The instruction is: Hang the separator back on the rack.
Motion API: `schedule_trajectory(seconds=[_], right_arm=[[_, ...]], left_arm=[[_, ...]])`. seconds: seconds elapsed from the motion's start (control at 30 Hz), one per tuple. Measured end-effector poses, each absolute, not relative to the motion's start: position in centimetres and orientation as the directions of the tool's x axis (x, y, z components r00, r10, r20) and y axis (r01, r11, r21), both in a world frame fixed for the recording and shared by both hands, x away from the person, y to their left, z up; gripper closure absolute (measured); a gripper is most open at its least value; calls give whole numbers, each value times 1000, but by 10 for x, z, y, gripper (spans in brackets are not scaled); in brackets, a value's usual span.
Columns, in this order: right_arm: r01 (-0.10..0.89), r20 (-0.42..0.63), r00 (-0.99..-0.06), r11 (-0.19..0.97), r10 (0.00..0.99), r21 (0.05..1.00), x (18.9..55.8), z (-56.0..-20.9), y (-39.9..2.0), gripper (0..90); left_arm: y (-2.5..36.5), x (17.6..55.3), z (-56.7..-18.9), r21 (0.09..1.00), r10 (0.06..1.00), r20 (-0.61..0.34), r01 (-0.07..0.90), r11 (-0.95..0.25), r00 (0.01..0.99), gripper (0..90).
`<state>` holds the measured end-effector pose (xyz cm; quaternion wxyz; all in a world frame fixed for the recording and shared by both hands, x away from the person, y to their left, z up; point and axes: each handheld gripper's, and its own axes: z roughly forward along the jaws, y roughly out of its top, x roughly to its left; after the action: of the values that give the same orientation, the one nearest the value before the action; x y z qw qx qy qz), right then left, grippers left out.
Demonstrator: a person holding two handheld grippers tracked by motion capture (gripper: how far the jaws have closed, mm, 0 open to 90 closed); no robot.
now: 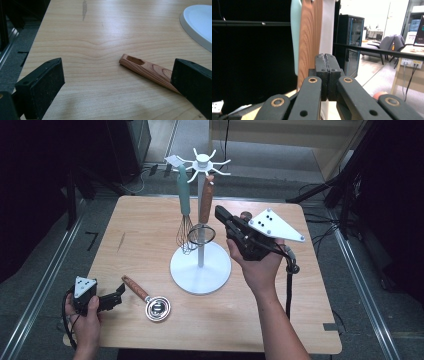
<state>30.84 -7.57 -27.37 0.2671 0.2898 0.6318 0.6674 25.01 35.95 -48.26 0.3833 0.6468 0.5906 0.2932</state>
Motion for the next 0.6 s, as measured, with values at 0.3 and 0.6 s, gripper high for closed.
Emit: schedule_trajectory(seconds=[0.3, 0.6], right_arm=[[61, 61, -667, -26, 743, 998, 305, -308, -92, 900], [121, 64, -642, 19, 764, 992, 295, -359, -117, 742]], left_arm=[[353, 245, -481, 834, 983, -87, 551, -16, 162, 9], [334, 234, -477, 836, 973, -116, 549, -14, 201, 458]])
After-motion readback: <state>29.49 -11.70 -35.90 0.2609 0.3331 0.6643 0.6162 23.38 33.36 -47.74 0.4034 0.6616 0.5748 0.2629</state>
